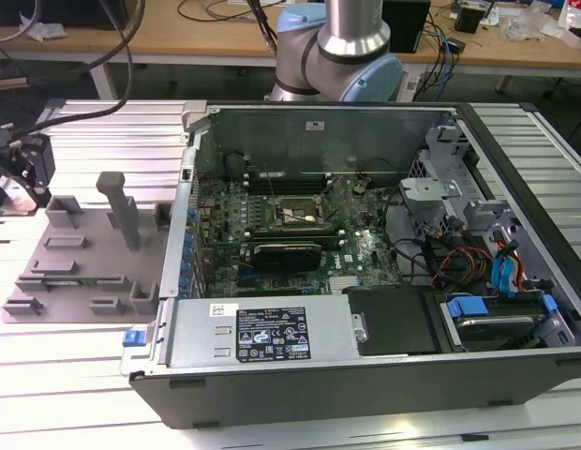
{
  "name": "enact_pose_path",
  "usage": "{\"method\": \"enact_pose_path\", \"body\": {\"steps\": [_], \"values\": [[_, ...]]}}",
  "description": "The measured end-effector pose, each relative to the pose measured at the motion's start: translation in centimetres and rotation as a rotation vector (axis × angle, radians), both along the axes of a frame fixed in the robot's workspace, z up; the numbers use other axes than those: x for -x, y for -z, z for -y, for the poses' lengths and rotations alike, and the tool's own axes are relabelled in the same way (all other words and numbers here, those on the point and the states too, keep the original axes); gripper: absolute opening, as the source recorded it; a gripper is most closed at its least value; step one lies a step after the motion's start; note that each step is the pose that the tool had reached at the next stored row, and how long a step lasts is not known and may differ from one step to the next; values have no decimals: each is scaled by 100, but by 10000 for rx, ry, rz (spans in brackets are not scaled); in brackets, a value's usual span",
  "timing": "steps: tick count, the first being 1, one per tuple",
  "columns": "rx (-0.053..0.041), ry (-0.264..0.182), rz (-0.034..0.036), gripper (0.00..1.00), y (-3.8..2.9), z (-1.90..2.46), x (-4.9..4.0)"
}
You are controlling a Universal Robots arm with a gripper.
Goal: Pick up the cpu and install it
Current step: 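Pick up the cpu and move it towards the insertion slot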
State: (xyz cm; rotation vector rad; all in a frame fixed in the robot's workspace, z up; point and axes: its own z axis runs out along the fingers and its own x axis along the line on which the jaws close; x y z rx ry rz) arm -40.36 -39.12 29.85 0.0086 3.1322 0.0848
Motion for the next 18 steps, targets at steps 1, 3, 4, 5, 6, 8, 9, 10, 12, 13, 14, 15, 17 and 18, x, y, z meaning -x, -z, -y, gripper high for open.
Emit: {"method": "enact_pose_path", "body": {"steps": [1, 3, 4, 5, 6, 8, 9, 10, 12, 13, 14, 15, 17, 18], "values": [[0, 0, 0, 55, -34, -2, 0], [-1, 0, 1, 55, -94, -5, 0], [0, 1, 0, 55, -145, -9, 0], [0, 1, 0, 55, -191, -13, 0], [1, 0, 0, 55, -228, -15, 0], [0, 1, 0, 55, -275, -20, 0], [0, 1, 0, 55, -310, -23, 0], [0, 1, 1, 55, -371, -27, 0], [0, 0, 0, 55, -449, -34, 0], [0, 1, 0, 55, -475, -36, 0], [0, 1, 0, 55, -494, -38, 0], [0, 1, 0, 55, -524, -41, 0], [0, 1, 0, 55, -614, -51, 0], [0, 1, 0, 55, -642, -56, 0]]}}
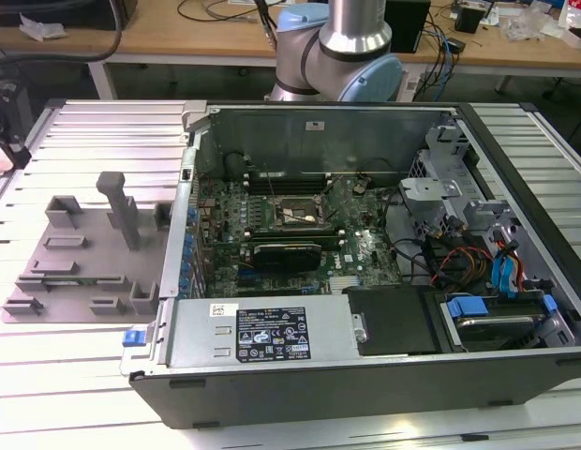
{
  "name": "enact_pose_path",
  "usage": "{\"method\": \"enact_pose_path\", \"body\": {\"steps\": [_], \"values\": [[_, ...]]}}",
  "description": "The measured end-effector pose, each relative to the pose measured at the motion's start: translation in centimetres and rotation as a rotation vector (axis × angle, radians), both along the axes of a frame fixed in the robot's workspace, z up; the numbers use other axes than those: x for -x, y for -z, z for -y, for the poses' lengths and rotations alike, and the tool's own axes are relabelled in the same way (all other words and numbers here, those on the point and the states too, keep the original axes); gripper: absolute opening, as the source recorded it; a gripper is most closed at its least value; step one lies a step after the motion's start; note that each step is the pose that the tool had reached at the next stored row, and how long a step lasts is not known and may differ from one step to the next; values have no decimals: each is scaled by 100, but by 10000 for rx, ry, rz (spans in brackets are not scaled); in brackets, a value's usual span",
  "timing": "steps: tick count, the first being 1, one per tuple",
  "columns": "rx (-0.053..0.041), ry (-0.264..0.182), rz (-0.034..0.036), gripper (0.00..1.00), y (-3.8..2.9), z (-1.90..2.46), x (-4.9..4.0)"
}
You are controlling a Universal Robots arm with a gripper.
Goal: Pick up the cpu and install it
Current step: 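Pick up the cpu and move it towards the insertion slot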
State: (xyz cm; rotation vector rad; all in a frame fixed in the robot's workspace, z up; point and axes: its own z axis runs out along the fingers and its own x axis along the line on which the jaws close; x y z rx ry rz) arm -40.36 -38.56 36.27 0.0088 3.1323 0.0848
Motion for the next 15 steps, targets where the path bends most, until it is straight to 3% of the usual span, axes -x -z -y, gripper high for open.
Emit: {"method": "enact_pose_path", "body": {"steps": [3, 11, 15], "values": [[-2, -1, 1, 55, -110, -19, 0], [-6, -1, 2, 55, -258, -49, -1], [-14, 0, 3, 55, -375, -69, 0]]}}
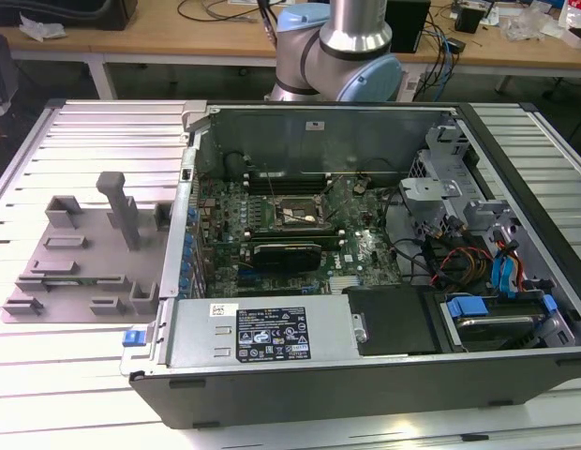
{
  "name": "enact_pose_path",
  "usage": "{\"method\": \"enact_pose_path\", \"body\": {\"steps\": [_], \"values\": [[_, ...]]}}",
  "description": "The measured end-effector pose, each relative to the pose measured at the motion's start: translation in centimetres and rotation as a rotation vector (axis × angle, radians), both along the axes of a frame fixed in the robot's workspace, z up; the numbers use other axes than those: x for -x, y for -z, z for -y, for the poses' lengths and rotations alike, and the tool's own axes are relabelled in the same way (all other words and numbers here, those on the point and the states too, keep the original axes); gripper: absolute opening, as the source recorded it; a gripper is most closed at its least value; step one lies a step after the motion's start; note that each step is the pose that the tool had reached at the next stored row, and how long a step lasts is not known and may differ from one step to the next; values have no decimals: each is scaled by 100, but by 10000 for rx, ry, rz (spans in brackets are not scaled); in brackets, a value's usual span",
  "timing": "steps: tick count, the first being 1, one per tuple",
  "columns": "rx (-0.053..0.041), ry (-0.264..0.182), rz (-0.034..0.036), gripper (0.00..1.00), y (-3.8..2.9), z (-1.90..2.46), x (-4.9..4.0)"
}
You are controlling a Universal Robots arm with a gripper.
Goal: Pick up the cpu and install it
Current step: 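Pick up the cpu and move it towards the insertion slot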
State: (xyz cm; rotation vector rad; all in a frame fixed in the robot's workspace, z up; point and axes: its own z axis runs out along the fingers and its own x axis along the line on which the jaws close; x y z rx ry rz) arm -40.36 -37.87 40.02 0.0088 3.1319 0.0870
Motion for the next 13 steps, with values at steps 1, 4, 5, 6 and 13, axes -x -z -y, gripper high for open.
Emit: {"method": "enact_pose_path", "body": {"steps": [1, 4, 5, 6, 13], "values": [[-2, -1, 2, 55, -24, -2, 0], [-1, 2, 0, 55, -25, -2, 0], [1, 2, -3, 55, -27, -3, -10], [-1, 2, 0, 55, -25, -2, -26], [-1, 13, 0, 55, -25, -2, -230]]}}
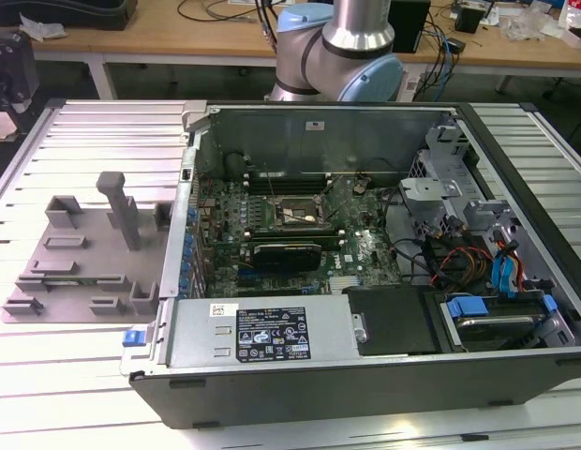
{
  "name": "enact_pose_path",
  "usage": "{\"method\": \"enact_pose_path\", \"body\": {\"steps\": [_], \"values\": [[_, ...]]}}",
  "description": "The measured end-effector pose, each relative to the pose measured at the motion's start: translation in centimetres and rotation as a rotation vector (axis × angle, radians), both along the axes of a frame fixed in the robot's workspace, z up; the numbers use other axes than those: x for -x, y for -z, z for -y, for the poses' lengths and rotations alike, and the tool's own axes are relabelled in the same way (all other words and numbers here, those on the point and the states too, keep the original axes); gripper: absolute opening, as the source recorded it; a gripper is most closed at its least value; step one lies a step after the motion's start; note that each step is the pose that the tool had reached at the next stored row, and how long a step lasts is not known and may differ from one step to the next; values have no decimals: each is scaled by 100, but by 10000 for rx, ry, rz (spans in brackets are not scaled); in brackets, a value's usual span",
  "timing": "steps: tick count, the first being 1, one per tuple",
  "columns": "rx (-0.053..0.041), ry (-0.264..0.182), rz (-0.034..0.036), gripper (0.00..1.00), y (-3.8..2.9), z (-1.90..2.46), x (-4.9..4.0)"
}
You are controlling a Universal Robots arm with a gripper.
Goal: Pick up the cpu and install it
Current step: 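Pick up the cpu and move it towards the insertion slot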
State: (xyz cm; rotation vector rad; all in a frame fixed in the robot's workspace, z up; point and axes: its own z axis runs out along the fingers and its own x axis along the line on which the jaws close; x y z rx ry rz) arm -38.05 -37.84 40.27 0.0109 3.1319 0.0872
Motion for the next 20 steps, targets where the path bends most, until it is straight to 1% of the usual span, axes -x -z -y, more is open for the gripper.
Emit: {"method": "enact_pose_path", "body": {"steps": [2, 5, 17, 20], "values": [[0, 3, -1, 55, 0, 0, -34], [0, 9, -2, 55, 0, 0, -115], [1, 14, -3, 55, -1, 0, -314], [0, 17, -1, 55, 0, 0, -428]]}}
